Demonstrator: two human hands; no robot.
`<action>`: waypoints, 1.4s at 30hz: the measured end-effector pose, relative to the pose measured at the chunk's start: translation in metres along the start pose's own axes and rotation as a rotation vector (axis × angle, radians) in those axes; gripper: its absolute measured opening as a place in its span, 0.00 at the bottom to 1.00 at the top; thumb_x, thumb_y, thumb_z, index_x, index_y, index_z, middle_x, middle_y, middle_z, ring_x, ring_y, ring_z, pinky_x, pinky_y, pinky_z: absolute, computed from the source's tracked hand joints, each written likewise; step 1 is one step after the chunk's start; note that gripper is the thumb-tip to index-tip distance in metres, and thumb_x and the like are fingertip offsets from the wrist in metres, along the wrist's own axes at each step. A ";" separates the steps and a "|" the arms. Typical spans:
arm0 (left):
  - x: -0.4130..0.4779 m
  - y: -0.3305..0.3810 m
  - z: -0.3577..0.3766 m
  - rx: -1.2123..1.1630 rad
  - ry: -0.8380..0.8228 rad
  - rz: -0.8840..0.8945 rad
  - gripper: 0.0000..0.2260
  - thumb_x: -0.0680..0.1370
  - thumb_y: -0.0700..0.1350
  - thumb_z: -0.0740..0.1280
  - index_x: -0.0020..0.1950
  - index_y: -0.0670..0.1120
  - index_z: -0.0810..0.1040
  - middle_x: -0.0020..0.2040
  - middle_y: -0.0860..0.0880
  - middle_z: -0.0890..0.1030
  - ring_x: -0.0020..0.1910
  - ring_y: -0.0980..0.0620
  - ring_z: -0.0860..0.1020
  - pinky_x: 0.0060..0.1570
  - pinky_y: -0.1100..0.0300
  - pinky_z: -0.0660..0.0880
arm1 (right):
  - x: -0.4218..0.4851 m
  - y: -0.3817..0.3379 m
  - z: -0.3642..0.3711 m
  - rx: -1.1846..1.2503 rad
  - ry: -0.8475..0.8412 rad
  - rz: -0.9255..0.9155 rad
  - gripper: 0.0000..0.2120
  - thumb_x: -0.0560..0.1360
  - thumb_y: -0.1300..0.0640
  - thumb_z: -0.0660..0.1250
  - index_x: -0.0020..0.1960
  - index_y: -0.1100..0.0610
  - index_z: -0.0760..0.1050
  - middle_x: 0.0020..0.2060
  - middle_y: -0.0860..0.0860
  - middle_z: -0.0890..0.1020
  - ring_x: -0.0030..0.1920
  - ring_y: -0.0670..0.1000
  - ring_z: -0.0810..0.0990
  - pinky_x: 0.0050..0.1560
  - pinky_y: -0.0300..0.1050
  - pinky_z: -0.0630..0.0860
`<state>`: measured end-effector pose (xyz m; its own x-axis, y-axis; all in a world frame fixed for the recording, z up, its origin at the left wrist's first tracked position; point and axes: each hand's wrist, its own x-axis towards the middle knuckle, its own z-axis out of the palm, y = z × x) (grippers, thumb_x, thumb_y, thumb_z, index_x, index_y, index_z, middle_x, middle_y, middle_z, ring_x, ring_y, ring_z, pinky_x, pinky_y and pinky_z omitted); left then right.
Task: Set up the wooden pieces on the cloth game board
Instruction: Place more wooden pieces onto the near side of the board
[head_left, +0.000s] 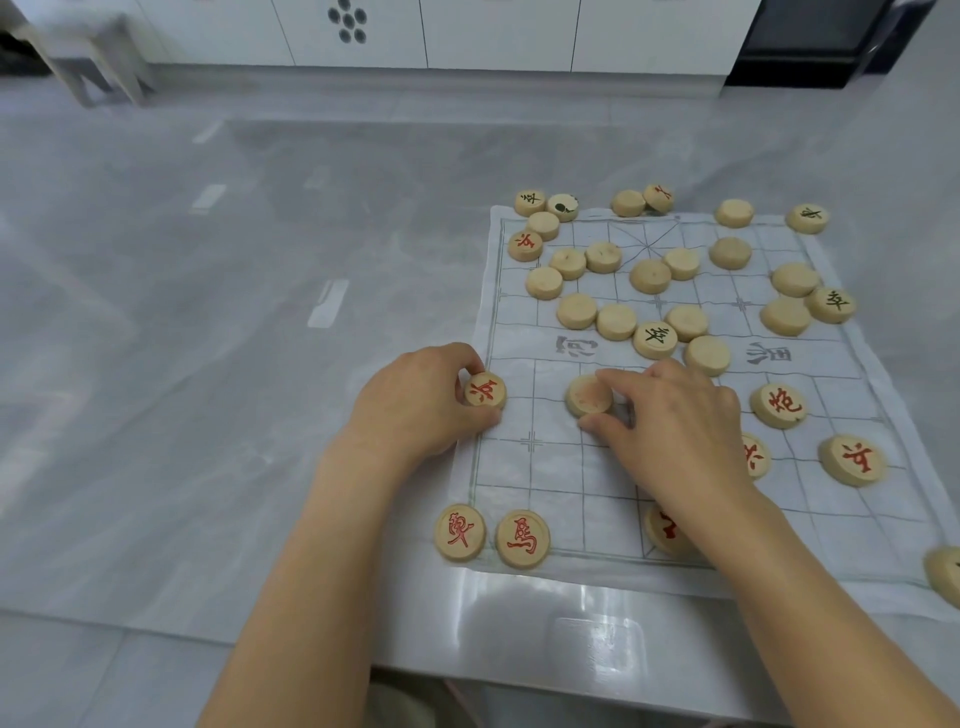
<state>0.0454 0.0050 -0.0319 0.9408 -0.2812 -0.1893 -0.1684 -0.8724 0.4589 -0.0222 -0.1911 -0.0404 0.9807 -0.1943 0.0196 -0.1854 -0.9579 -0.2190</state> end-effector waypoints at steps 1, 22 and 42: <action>0.000 0.001 0.001 0.007 0.002 -0.001 0.13 0.68 0.55 0.71 0.50 0.56 0.75 0.36 0.57 0.73 0.40 0.54 0.74 0.33 0.61 0.66 | 0.000 0.000 0.000 0.004 -0.003 0.001 0.21 0.72 0.40 0.64 0.64 0.44 0.72 0.53 0.51 0.75 0.56 0.55 0.71 0.52 0.50 0.63; -0.003 0.020 -0.001 0.011 0.102 -0.010 0.23 0.69 0.62 0.68 0.59 0.52 0.69 0.37 0.54 0.75 0.42 0.49 0.76 0.36 0.56 0.68 | 0.001 0.083 -0.041 0.171 0.029 0.173 0.16 0.72 0.43 0.65 0.58 0.45 0.77 0.46 0.50 0.78 0.51 0.56 0.75 0.53 0.53 0.71; -0.031 0.144 0.075 0.003 0.059 0.471 0.17 0.76 0.52 0.64 0.64 0.53 0.71 0.59 0.56 0.75 0.60 0.55 0.70 0.56 0.60 0.69 | -0.009 0.172 -0.054 0.340 0.178 0.281 0.16 0.70 0.46 0.68 0.57 0.47 0.76 0.49 0.49 0.77 0.52 0.55 0.75 0.57 0.61 0.70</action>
<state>-0.0298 -0.1421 -0.0249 0.7772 -0.6231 0.0883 -0.5811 -0.6566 0.4808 -0.0667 -0.3658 -0.0261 0.8642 -0.4975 0.0746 -0.3820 -0.7455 -0.5462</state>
